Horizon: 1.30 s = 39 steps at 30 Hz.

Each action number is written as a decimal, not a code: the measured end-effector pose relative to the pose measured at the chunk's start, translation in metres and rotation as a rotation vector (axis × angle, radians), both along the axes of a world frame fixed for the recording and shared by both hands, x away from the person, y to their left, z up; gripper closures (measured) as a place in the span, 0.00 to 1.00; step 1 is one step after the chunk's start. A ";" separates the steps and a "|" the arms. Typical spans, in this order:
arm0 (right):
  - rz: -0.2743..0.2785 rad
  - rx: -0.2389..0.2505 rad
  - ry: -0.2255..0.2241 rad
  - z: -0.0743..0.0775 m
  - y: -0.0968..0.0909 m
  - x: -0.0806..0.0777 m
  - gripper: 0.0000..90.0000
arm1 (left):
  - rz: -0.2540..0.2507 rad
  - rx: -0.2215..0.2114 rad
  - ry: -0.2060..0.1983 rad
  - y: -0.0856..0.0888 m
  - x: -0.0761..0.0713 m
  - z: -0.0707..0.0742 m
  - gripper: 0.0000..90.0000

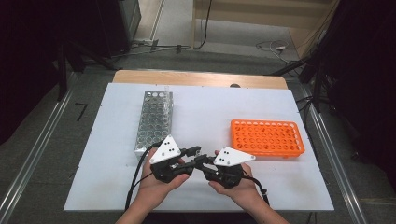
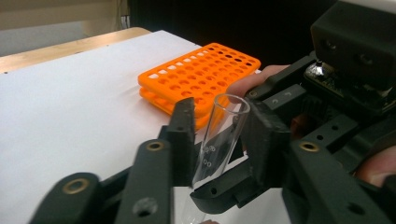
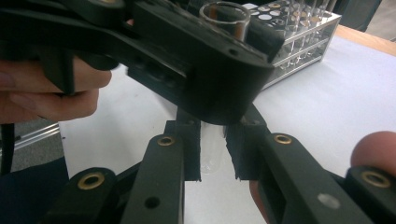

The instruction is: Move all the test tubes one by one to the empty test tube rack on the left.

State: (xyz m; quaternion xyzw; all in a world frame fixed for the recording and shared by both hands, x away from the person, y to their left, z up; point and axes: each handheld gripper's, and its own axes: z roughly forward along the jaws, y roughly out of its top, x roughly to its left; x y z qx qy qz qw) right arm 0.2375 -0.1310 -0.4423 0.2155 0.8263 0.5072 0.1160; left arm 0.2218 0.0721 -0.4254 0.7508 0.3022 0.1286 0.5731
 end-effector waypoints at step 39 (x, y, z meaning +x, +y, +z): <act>-0.110 0.029 0.024 -0.001 -0.101 0.006 0.02 | 0.205 -0.009 -0.056 0.051 0.065 0.030 0.85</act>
